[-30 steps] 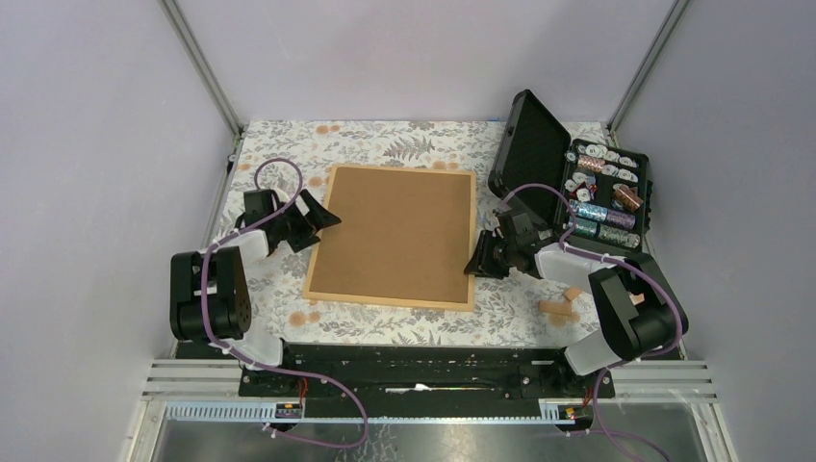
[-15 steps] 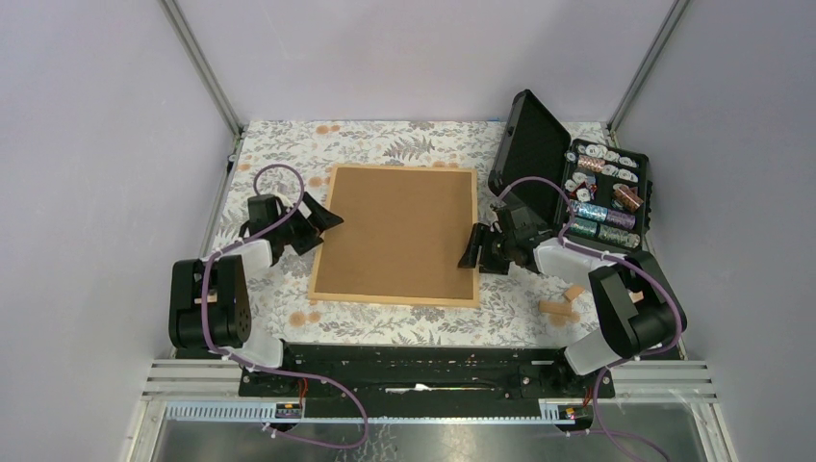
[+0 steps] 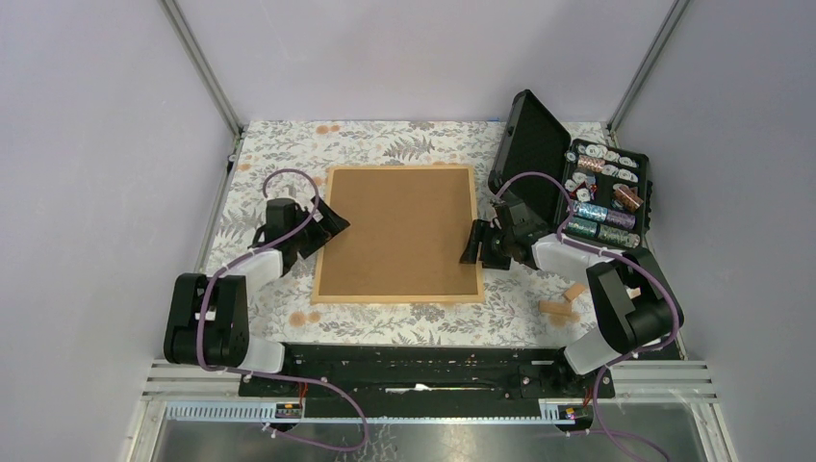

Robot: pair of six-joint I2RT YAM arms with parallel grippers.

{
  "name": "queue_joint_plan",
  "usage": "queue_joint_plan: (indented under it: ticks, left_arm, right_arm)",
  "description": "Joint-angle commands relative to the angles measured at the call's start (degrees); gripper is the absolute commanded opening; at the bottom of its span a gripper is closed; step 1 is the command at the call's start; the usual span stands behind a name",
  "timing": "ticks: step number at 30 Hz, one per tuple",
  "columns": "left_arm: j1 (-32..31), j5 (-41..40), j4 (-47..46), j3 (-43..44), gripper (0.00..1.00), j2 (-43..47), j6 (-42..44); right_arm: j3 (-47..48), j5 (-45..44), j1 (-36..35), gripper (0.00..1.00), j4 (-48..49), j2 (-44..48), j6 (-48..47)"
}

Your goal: Put the photo into the frame

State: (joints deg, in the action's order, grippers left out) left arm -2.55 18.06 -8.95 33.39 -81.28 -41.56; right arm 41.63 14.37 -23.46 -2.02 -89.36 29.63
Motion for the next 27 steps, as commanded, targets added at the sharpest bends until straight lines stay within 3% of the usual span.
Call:
queue_joint_plan:
  ticks: [1, 10, 27]
  left_arm:
    - [-10.5, 16.84, 9.13, -0.95, 0.99, 0.91, -11.2]
    - [-17.86, 12.44, 9.17, 1.37, 0.99, 3.05, -14.37]
    - [-21.25, 9.79, 9.21, 3.65, 0.98, 8.27, -16.56]
  right_arm:
    - [-1.49, 4.49, -3.59, 0.68, 6.14, -5.12, 1.84]
    - [-1.62, 4.69, -3.59, 0.68, 6.68, -5.99, 2.28]
    - [-2.43, 4.52, -3.58, 0.68, 7.03, -7.17, 2.07]
